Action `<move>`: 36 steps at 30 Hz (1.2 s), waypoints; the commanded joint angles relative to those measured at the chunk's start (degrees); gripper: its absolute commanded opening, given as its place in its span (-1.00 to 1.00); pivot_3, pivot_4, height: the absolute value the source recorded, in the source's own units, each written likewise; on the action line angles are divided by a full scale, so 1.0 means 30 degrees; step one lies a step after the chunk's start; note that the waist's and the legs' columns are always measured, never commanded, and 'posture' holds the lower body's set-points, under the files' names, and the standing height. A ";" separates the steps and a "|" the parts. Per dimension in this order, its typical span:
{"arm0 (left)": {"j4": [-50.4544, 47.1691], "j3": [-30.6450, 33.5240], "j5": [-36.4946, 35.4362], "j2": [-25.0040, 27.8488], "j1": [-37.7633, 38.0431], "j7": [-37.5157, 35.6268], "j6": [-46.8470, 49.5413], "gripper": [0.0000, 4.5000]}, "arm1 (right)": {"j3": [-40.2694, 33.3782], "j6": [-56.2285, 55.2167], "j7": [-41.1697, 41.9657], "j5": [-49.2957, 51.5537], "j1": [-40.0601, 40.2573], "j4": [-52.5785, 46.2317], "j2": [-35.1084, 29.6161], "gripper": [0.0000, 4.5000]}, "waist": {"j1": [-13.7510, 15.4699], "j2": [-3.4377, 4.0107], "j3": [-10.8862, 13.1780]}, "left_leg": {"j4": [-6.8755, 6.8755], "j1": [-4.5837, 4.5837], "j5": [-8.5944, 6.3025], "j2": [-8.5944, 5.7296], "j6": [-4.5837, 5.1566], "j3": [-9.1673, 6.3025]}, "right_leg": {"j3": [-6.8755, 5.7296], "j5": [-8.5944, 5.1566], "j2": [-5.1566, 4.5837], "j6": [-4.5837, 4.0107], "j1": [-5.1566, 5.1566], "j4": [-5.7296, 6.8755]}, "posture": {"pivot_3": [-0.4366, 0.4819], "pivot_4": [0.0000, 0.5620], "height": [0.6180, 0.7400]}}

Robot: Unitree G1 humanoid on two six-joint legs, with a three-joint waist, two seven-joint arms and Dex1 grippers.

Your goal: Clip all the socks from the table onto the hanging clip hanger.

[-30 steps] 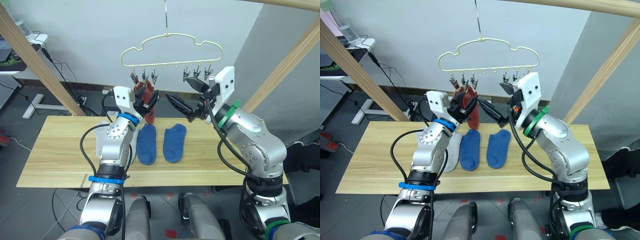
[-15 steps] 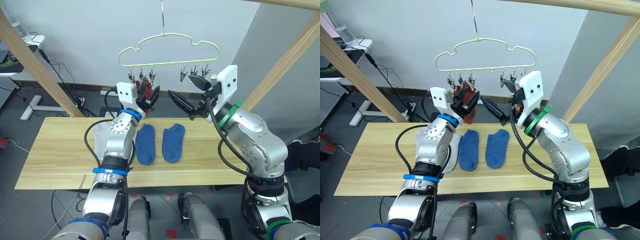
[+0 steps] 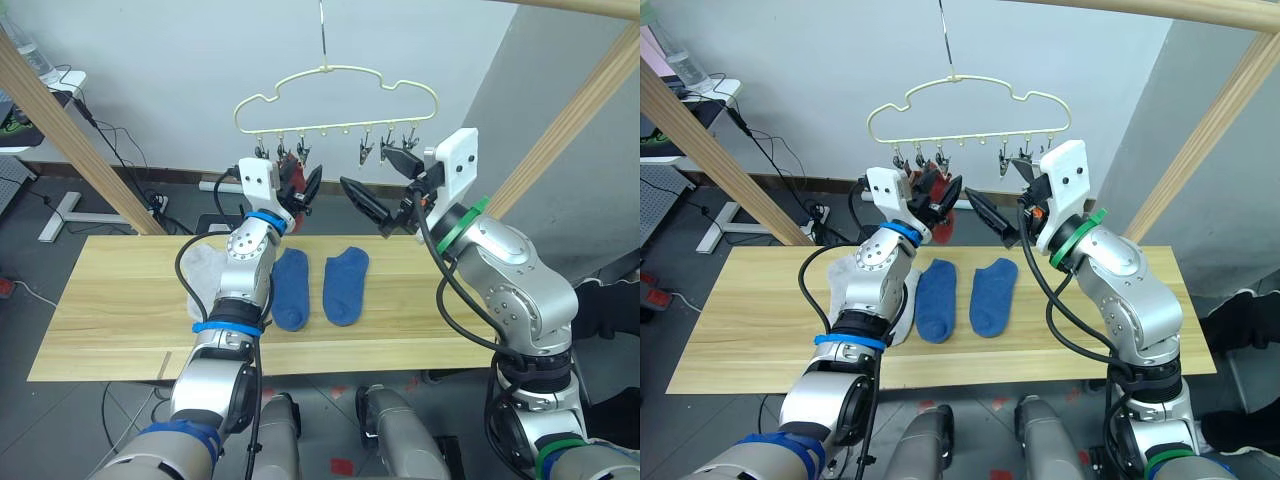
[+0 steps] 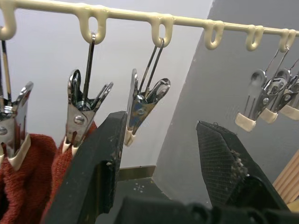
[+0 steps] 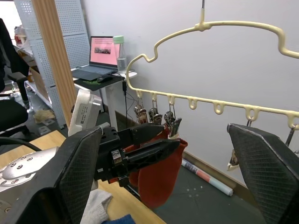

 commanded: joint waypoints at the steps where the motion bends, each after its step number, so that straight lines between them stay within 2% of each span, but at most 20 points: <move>1: 0.0301 0.0253 0.0054 -0.0064 -0.0890 -0.0015 -0.0864 0.16 | -0.0107 -0.0288 -0.0055 0.0150 -0.0311 -0.0934 -0.0177 1.00 | -0.0023 0.0000 0.0000 | 0.0000 0.0000 0.0000 0.0000 0.0000 0.0001 | 0.0001 0.0001 0.0000 0.0002 0.0000 -0.0002 | -0.36 -0.17 1.00; 10: 0.1126 0.0387 0.0059 -0.0173 -0.1596 -0.0056 -0.1328 0.16 | -0.0136 -0.0306 -0.0097 0.0136 -0.0341 -0.0853 -0.0244 1.00 | -0.0181 0.0000 0.0000 | -0.0022 -0.0026 -0.0026 0.0002 0.0043 0.0018 | 0.0020 0.0040 -0.0001 0.0063 0.0022 -0.0137 | -0.36 -0.16 1.00; 36: 0.1253 0.0361 0.0065 -0.0517 -0.2341 -0.0404 -0.1164 0.16 | 0.0050 -0.0679 -0.0203 -0.0132 -0.0536 -0.0453 -0.0173 1.00 | -0.0297 0.0001 0.0000 | -0.0028 -0.0030 -0.0028 0.0001 0.0047 0.0018 | 0.0020 0.0041 0.0000 0.0064 0.0021 -0.0138 | -0.37 -0.16 1.00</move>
